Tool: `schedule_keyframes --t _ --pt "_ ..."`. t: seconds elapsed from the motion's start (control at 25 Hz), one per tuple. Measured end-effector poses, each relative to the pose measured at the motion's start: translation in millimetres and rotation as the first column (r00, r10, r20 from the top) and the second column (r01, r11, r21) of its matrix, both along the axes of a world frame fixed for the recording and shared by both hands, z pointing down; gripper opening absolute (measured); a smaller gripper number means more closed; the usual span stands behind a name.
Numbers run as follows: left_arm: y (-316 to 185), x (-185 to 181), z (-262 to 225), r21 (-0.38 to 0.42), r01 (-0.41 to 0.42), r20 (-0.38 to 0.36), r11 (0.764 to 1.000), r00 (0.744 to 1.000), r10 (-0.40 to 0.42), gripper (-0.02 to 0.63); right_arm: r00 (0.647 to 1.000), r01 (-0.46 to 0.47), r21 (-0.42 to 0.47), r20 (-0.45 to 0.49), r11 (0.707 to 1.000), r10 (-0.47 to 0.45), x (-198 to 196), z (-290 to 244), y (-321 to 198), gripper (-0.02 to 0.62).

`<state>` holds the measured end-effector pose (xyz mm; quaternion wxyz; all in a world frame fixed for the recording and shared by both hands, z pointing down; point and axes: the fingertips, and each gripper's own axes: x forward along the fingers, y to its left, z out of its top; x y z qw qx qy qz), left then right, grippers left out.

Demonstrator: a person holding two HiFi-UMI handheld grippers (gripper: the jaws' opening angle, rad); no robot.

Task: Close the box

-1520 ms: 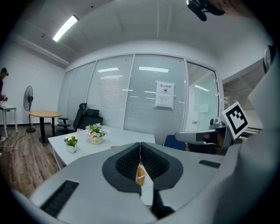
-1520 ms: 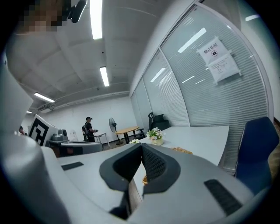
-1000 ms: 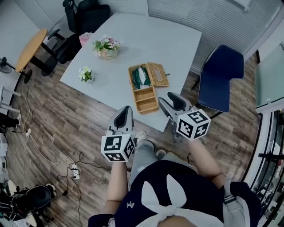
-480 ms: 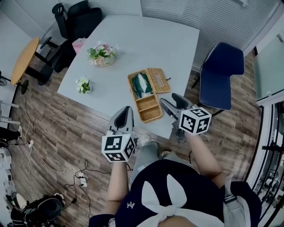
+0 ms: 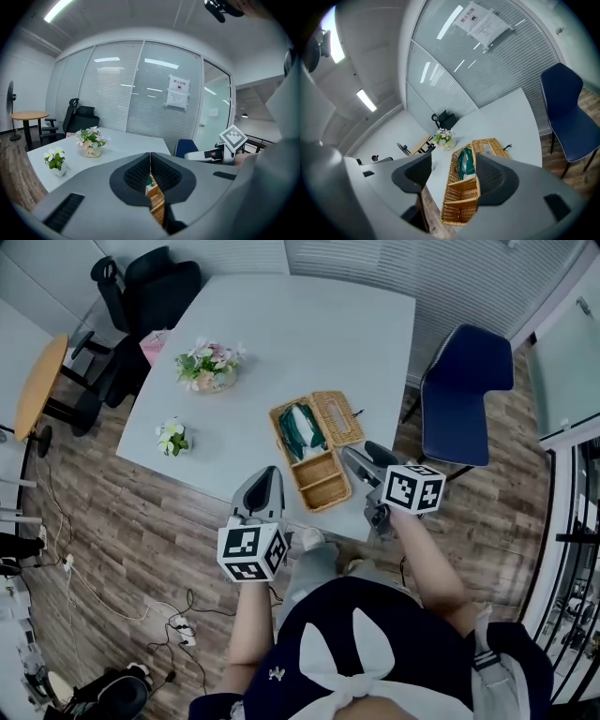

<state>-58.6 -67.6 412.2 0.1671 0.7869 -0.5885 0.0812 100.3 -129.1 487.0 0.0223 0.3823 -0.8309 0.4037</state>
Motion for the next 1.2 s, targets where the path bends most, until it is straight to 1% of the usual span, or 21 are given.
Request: schedule_keyframes --t 0.2,0.4,0.52,0.76,0.88,1.08,1.2 --pt "-15.1 -6.9 6.3 -0.016 -0.027 -0.004 1.0 1.0 0.027 0.023 0.998 -0.063 -0.064 0.013 0.996 0.064 1.7 20.9 -14.8 0.276" --pt "-30.2 -8.2 15.1 -0.035 -0.058 -0.009 0.998 0.998 0.058 0.023 0.991 -0.115 -0.14 0.052 0.984 0.123 1.2 38.8 -27.1 0.273" --pt "-37.6 -6.0 19.3 -0.046 -0.083 -0.011 0.995 0.996 0.083 0.023 0.983 -0.145 -0.192 0.083 0.971 0.163 3.3 50.2 -32.8 0.272" --pt "-52.9 -8.3 26.4 -0.062 -0.121 -0.004 0.991 0.993 0.121 0.023 0.965 -0.204 -0.282 0.1 0.937 0.241 10.1 79.3 -45.9 0.276" --pt "-60.0 -11.2 30.3 -0.07 -0.134 0.009 0.988 0.991 0.135 0.023 0.947 -0.239 -0.348 0.124 0.907 0.297 14.9 95.3 -52.0 0.275" --pt "-70.9 -15.9 35.1 -0.083 -0.152 0.016 0.985 0.988 0.154 0.023 0.873 -0.301 -0.499 0.2 0.813 0.446 26.9 128.1 -60.4 0.27" --pt "-77.6 -20.4 39.9 -0.094 -0.161 0.026 0.983 0.986 0.164 0.023 0.847 -0.324 -0.539 0.202 0.778 0.492 31.0 145.0 -64.4 0.264"
